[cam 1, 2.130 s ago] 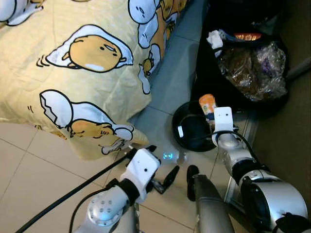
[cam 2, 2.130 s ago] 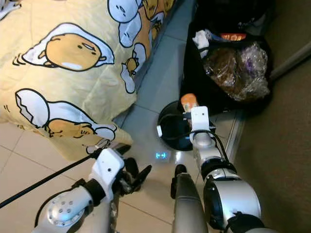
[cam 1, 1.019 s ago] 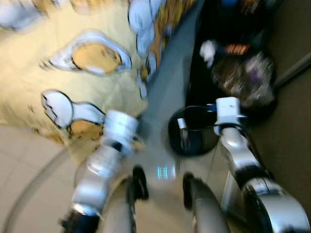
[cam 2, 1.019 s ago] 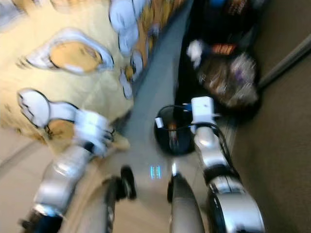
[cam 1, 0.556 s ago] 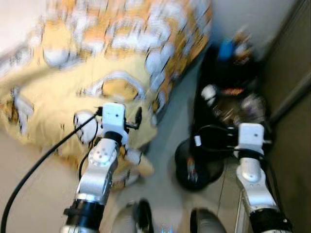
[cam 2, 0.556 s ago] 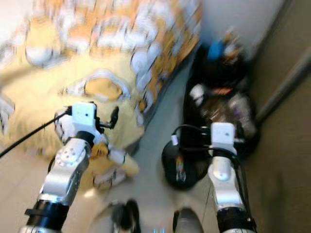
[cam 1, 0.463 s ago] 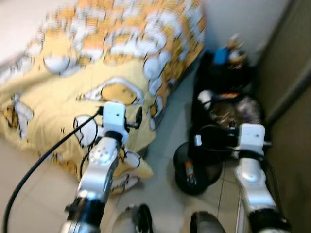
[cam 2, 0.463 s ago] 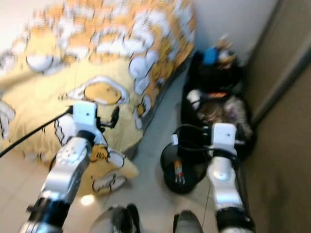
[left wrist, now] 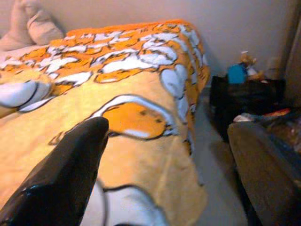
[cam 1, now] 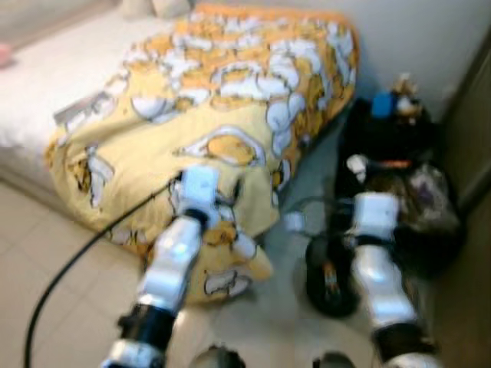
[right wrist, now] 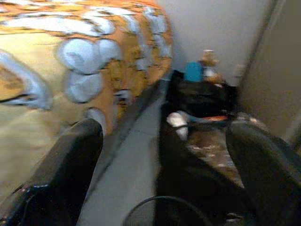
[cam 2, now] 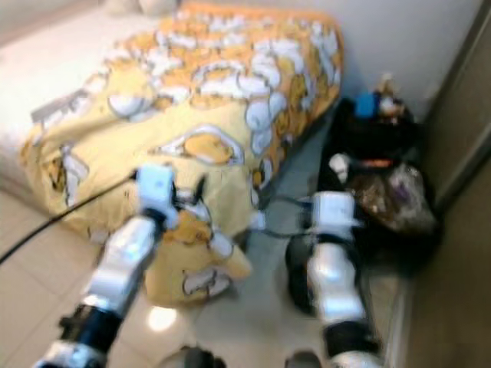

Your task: Clean up the room

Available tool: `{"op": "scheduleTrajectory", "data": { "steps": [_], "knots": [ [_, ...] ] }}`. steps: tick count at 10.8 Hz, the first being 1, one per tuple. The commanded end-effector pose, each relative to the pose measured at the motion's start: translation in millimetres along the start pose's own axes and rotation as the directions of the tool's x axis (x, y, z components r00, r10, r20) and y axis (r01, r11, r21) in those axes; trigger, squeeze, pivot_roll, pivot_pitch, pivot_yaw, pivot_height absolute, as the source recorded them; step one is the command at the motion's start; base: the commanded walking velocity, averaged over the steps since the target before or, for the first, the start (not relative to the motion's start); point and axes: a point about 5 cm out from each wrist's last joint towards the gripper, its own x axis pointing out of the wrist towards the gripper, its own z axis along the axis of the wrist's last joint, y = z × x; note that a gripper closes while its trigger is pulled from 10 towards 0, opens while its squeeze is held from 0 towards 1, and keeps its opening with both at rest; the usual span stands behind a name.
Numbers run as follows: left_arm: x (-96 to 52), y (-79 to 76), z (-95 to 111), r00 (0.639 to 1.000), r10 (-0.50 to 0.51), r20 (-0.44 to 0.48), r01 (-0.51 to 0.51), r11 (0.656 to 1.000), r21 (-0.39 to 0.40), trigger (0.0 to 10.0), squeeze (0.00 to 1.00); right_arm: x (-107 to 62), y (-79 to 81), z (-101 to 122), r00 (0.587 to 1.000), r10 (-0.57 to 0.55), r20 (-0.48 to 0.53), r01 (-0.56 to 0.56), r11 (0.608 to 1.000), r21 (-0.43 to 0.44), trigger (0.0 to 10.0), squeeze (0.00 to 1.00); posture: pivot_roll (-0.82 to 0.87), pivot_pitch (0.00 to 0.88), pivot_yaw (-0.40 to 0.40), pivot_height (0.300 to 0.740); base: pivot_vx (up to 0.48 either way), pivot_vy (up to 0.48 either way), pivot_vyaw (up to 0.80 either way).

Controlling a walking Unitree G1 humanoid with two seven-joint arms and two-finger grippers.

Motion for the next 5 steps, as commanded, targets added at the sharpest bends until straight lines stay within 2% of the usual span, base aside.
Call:
{"op": "scheduleTrajectory", "data": {
  "steps": [1,4,5],
  "knots": [
    [0.8,-4.6,2,1.0,-0.014,0.013,0.014,1.0,-0.005,10.0,0.0,-0.3,-6.8,-6,0.999,-0.009,-0.033,0.008,1.0,-0.013,10.0,0.0,-0.19,0.037,0.118,0.731,0.0,0.476,0.0],
    [1.4,-6.7,-8,0.999,-0.034,-0.026,0.035,0.998,0.048,10.0,0.0,2.6,-12.0,-8,0.999,-0.015,-0.053,0.013,1.0,-0.028,10.0,0.0,-0.19,0.037,0.113,0.731,0.0,0.479,-0.79],
    [1.8,-7.1,-12,0.999,-0.025,-0.046,0.027,0.999,0.035,10.0,0.0,1.1,-15.6,-10,0.998,-0.024,-0.061,0.022,0.999,-0.032,10.0,0.0,-0.19,0.039,0.113,0.731,0.0,0.48,-0.79]
  ]
}}
